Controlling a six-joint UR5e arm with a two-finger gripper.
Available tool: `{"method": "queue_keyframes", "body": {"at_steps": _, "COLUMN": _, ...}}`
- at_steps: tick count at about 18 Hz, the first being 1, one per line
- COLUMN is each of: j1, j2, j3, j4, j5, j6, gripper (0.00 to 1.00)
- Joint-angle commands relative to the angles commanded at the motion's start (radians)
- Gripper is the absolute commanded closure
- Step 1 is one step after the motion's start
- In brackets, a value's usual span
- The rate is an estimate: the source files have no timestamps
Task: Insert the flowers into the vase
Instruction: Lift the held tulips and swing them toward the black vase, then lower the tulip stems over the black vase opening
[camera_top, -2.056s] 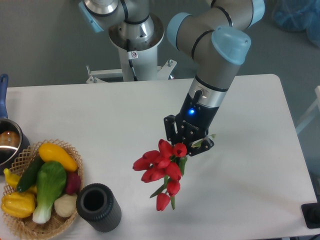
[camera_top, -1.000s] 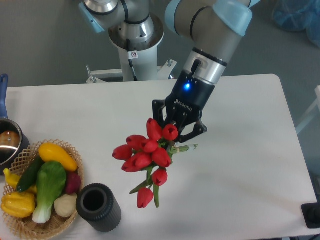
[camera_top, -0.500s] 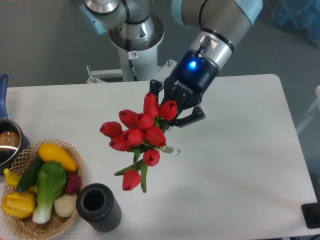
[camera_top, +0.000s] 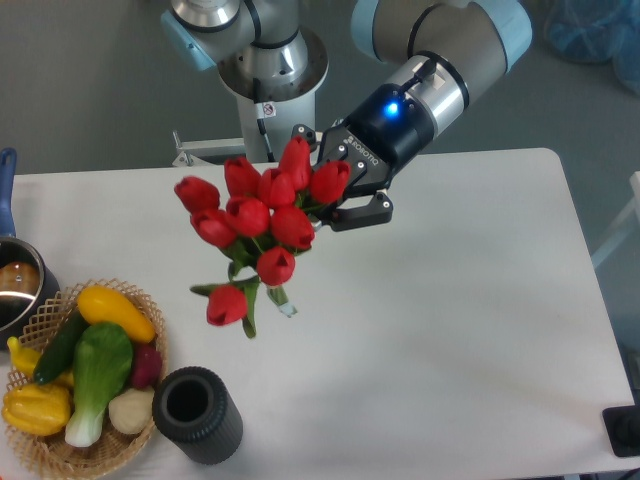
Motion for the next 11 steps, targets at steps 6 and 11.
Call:
{"method": "queue_keyframes", "body": {"at_steps": 6, "j1": -0.034, "j2": -0.052, "j3": 0.014, "j4": 0.0, "j5": -0.057, "j6": 0.141, "gripper": 0.92}}
{"method": "queue_keyframes", "body": {"at_steps": 11, "j1": -0.072, "j2": -0.098, "j3": 0.054, "j4": 0.006, "j5": -0.071, "j6": 0.173, "gripper": 0.92}}
